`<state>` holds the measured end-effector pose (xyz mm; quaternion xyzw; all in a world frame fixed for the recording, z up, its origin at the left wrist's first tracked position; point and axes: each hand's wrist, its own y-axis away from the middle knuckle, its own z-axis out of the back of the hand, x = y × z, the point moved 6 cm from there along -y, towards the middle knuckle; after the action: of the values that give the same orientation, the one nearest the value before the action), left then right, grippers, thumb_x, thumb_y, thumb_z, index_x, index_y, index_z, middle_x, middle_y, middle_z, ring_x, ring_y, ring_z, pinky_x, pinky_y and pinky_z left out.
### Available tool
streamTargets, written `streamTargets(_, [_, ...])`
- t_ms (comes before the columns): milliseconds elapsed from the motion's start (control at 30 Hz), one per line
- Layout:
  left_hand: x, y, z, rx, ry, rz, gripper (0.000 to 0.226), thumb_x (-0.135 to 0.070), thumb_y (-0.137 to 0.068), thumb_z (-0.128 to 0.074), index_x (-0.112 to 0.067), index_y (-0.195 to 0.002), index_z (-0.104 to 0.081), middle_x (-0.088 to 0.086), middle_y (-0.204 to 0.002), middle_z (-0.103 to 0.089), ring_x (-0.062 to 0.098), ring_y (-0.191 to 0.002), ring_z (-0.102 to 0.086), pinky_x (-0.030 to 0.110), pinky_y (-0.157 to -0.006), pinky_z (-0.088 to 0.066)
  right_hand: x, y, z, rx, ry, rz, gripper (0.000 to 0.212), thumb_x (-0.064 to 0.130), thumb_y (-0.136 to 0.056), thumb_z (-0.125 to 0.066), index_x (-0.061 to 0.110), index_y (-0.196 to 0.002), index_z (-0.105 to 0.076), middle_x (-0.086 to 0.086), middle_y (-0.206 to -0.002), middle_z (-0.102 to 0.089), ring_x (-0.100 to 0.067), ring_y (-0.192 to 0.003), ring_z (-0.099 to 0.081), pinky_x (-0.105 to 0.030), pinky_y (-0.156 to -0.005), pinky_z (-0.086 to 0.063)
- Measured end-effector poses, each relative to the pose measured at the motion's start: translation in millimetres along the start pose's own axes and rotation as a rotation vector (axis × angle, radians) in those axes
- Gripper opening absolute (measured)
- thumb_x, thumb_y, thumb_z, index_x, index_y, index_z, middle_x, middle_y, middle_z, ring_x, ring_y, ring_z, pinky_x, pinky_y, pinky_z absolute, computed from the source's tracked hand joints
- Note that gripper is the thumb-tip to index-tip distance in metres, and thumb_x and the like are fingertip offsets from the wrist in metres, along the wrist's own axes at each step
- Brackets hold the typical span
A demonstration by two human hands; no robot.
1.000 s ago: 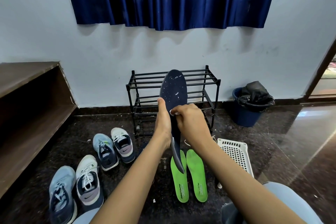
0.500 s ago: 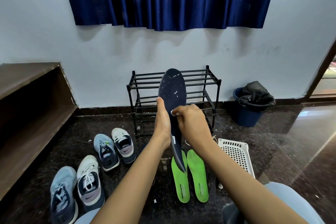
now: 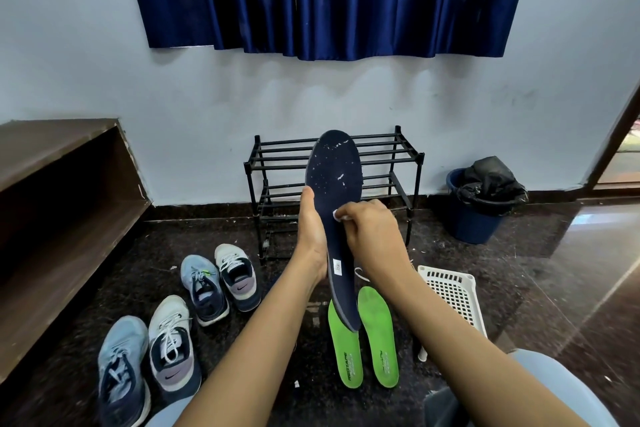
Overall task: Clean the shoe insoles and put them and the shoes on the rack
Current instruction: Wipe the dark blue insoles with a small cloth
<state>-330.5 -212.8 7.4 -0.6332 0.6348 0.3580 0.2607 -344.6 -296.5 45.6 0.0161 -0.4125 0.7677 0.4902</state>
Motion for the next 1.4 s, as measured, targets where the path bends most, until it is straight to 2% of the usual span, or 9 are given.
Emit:
streamTargets(100, [2.2,3.5,-5.1,0.029,0.017,0.023,0.058,-0.050,-0.102,-0.024,-0.012,-0.102,-0.067,0.007,-0.091,-0.072,0.021,-0.087,-0.065,0.033,-0.078,-0.050,-8.0,-7.5,3.8,-0.021,0.002,-0.031,0.025,-0.003,-0.081,-0.055,0.009,-0.093,-0.073,-0.007,-0.088,-0.072,-0.028,-0.089,-0.059,-0.032,-0.074,-0.047])
streamTargets(267, [4.0,5.0,-15.6,0.069,0.060,0.043,0.048,-0.047,-0.098,-0.030,-0.014,-0.084,-0.063,0.003,-0.072,-0.066,0.017,-0.069,-0.058,0.030,-0.062,-0.043,-17.7,-12.8,19.1,-0.129,-0.007,-0.085,0.023,-0.006,-0.080,-0.057,0.007,-0.091,-0.073,-0.007,-0.085,-0.072,-0.029,-0.087,-0.059,-0.031,-0.074,-0.046])
streamTargets(533, [-5.8,2.7,-1.8,0.008,-0.009,0.010,0.048,-0.047,-0.095,-0.030,-0.014,-0.087,-0.063,0.005,-0.082,-0.065,0.020,-0.076,-0.059,0.031,-0.070,-0.046,11.7,3.2,-2.3,-0.020,0.033,0.100,0.023,-0.004,-0.072,-0.055,0.007,-0.084,-0.072,-0.008,-0.074,-0.070,-0.031,-0.074,-0.059,-0.034,-0.064,-0.052])
streamTargets(633, [-0.4,4.6,-6.6,0.036,-0.004,0.021,0.051,-0.049,-0.096,-0.029,-0.014,-0.089,-0.065,0.006,-0.085,-0.066,0.021,-0.080,-0.061,0.033,-0.073,-0.046,6.2,-6.4,2.8,-0.062,0.041,0.066,0.022,-0.004,-0.073,-0.057,0.007,-0.083,-0.072,-0.009,-0.074,-0.069,-0.031,-0.075,-0.058,-0.034,-0.063,-0.052])
streamTargets(767, [10.6,9.1,-14.4,0.043,-0.090,0.058,0.059,-0.054,-0.097,-0.023,-0.018,-0.083,-0.068,0.005,-0.074,-0.061,0.018,-0.065,-0.056,0.029,-0.057,-0.037,-5.7,-16.9,15.0,-0.115,0.035,-0.021,0.021,-0.006,-0.078,-0.058,0.006,-0.088,-0.073,-0.011,-0.079,-0.071,-0.031,-0.082,-0.059,-0.036,-0.067,-0.051])
streamTargets(933, [2.6,8.6,-12.8,0.037,-0.029,0.006,0.051,-0.044,-0.100,-0.025,-0.014,-0.093,-0.066,0.004,-0.085,-0.068,0.017,-0.077,-0.064,0.027,-0.068,-0.051,6.9,-7.8,9.3,-0.079,0.072,0.046,0.025,-0.009,-0.071,-0.060,0.007,-0.083,-0.073,-0.008,-0.073,-0.071,-0.030,-0.073,-0.059,-0.030,-0.065,-0.044])
streamTargets(1067, [-2.8,6.9,-7.1,0.003,-0.018,-0.046,0.050,-0.041,-0.101,-0.025,-0.013,-0.088,-0.065,0.001,-0.077,-0.070,0.016,-0.076,-0.063,0.025,-0.067,-0.052,15.3,0.5,-0.3,-0.012,0.070,0.097,0.024,-0.004,-0.072,-0.055,0.008,-0.082,-0.072,-0.009,-0.071,-0.069,-0.031,-0.073,-0.057,-0.032,-0.062,-0.049])
streamTargets(1300, [12.0,12.9,-20.3,0.090,-0.005,0.070,0.053,-0.048,-0.098,-0.024,-0.018,-0.092,-0.067,0.001,-0.077,-0.072,0.014,-0.070,-0.067,0.025,-0.063,-0.049,-8.8,-19.3,17.8,-0.113,0.030,-0.041,0.023,-0.007,-0.078,-0.056,0.006,-0.087,-0.073,-0.012,-0.078,-0.071,-0.033,-0.081,-0.058,-0.036,-0.068,-0.048])
streamTargets(1400, [9.7,11.7,-18.9,0.092,-0.008,0.056,0.053,-0.046,-0.099,-0.023,-0.016,-0.093,-0.067,0.001,-0.077,-0.072,0.014,-0.071,-0.067,0.024,-0.063,-0.051,-4.9,-16.6,18.8,-0.117,0.037,-0.008,0.024,-0.009,-0.075,-0.058,0.006,-0.085,-0.073,-0.010,-0.077,-0.071,-0.032,-0.078,-0.058,-0.034,-0.067,-0.048])
